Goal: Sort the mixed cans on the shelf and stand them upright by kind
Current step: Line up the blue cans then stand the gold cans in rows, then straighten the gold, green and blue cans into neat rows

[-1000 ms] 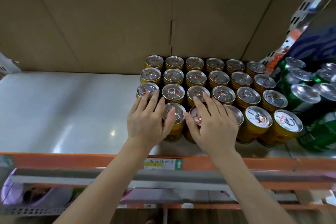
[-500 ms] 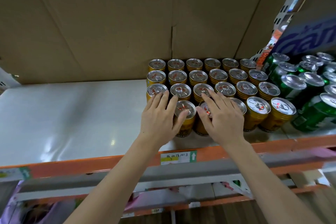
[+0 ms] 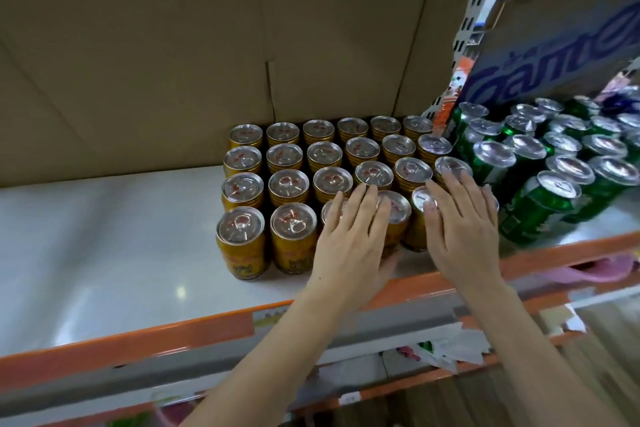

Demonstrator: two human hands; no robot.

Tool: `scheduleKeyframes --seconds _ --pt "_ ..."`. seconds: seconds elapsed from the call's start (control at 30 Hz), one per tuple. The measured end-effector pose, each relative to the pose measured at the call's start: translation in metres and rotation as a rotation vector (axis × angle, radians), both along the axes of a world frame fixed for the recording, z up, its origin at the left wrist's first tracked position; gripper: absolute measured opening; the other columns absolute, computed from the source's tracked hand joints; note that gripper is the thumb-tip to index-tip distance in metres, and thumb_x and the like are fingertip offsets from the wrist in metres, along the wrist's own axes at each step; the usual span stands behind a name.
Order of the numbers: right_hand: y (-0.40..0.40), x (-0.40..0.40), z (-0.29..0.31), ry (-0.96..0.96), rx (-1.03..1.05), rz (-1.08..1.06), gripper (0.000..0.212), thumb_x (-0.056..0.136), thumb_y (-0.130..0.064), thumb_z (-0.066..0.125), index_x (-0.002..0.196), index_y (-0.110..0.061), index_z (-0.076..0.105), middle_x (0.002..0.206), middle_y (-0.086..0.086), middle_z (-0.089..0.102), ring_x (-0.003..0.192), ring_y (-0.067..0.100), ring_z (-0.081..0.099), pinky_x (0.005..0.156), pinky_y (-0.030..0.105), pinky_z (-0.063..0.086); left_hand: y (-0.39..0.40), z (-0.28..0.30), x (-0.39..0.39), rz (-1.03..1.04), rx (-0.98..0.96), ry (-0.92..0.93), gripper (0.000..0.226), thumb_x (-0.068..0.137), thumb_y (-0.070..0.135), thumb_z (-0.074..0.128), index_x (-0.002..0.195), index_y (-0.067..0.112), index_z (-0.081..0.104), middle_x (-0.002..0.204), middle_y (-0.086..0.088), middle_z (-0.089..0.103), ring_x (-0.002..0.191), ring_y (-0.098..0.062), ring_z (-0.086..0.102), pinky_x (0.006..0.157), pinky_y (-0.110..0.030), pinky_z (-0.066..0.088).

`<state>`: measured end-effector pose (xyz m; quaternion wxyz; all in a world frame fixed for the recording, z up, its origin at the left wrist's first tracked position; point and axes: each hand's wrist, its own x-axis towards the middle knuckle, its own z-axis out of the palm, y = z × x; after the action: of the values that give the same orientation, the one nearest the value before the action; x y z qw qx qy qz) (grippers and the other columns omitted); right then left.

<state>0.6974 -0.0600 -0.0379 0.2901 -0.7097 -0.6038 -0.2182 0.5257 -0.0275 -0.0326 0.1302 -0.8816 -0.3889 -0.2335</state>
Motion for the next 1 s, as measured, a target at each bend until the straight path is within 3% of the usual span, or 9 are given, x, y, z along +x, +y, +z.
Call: scheduleKeyframes --seconds 0.1,0.27,0.37,0.43,0.6,0.67,0.83,0.9,1.0 --pt "0.004 0.034 0.001 -0.025 0.012 0.017 0.047 0.099 -0.032 0.028 0.124 -0.009 0.059 0.135 0.012 0.053 0.132 0.030 0.040 0.113 0.043 0.019 0.000 0.004 0.034 -0.008 0.003 -0.011 0.069 0.082 0.055 0.035 0.127 0.007 0.056 0.135 -0.013 0.052 0.130 -0.027 0.045 0.106 -0.048 0.032" --pt "0.024 0.074 -0.006 -0.067 0.009 0.152 0.051 0.101 -0.034 0.022 0.125 -0.008 0.058 0.132 0.014 0.055 0.129 0.029 0.045 0.111 0.042 0.026 0.004 0.000 0.083 0.083 0.010 0.023 0.083 0.066 0.060 0.071 0.127 0.006 0.056 0.132 -0.013 0.055 0.125 -0.027 0.050 0.105 -0.049 0.038" --pt "0.030 0.080 -0.012 -0.034 0.084 0.272 0.049 0.101 -0.030 0.026 0.118 -0.003 0.063 0.125 0.015 0.060 0.123 0.029 0.051 0.107 0.042 0.036 0.005 -0.011 0.096 0.193 0.025 0.064 0.077 0.056 0.029 0.082 0.126 0.010 0.058 0.129 -0.011 0.058 0.120 -0.029 0.054 0.105 -0.049 0.033" --pt "0.032 0.084 -0.016 -0.001 0.127 0.323 0.046 0.101 -0.028 0.029 0.113 -0.002 0.066 0.120 0.015 0.063 0.119 0.028 0.055 0.104 0.042 0.039 0.005 -0.017 0.100 0.247 0.038 0.061 0.070 0.058 0.017 0.078 0.125 0.014 0.060 0.129 -0.009 0.059 0.115 -0.030 0.058 0.102 -0.047 0.030" --pt "0.035 0.089 -0.018 0.023 0.108 0.353 0.042 0.097 -0.025 0.035 0.110 -0.004 0.069 0.117 0.012 0.065 0.116 0.027 0.057 0.106 0.040 0.038 0.002 -0.011 0.105 0.294 0.043 0.049 0.061 0.065 0.015 0.068 0.125 0.018 0.060 0.132 -0.005 0.057 0.114 -0.028 0.059 0.098 -0.047 0.035" --pt "0.032 0.088 -0.018 0.055 0.082 0.353 0.040 0.096 -0.025 0.037 0.110 -0.004 0.069 0.118 0.012 0.065 0.117 0.027 0.057 0.107 0.039 0.037 0.002 -0.009 0.106 0.288 0.000 0.046 0.057 0.069 0.023 0.061 0.126 0.017 0.059 0.133 -0.005 0.056 0.114 -0.028 0.059 0.097 -0.046 0.034" --pt "0.023 0.089 -0.009 0.194 -0.030 0.392 0.040 0.096 -0.029 0.037 0.116 -0.008 0.064 0.128 0.009 0.059 0.125 0.023 0.048 0.109 0.036 0.032 0.003 -0.011 0.102 0.266 -0.109 0.054 0.064 0.070 0.051 0.070 0.125 0.019 0.059 0.136 -0.004 0.053 0.117 -0.025 0.056 0.099 -0.040 0.033" --pt "0.019 0.091 -0.005 0.263 -0.041 0.423 0.038 0.095 -0.027 0.039 0.119 -0.008 0.062 0.129 0.008 0.057 0.126 0.020 0.045 0.108 0.034 0.033 -0.001 -0.006 0.103 0.245 -0.164 -0.046 0.061 0.081 0.066 0.046 0.116 0.019 0.065 0.130 -0.002 0.058 0.116 -0.024 0.057 0.100 -0.039 0.034" --pt "0.013 0.097 0.007 0.358 -0.020 0.458 0.034 0.093 -0.022 0.044 0.118 -0.008 0.061 0.123 0.005 0.058 0.119 0.015 0.048 0.102 0.033 0.041 -0.002 0.004 0.106 0.255 -0.240 -0.177 0.064 0.092 0.063 0.025 0.103 0.020 0.071 0.115 0.002 0.066 0.112 -0.021 0.059 0.098 -0.035 0.032"
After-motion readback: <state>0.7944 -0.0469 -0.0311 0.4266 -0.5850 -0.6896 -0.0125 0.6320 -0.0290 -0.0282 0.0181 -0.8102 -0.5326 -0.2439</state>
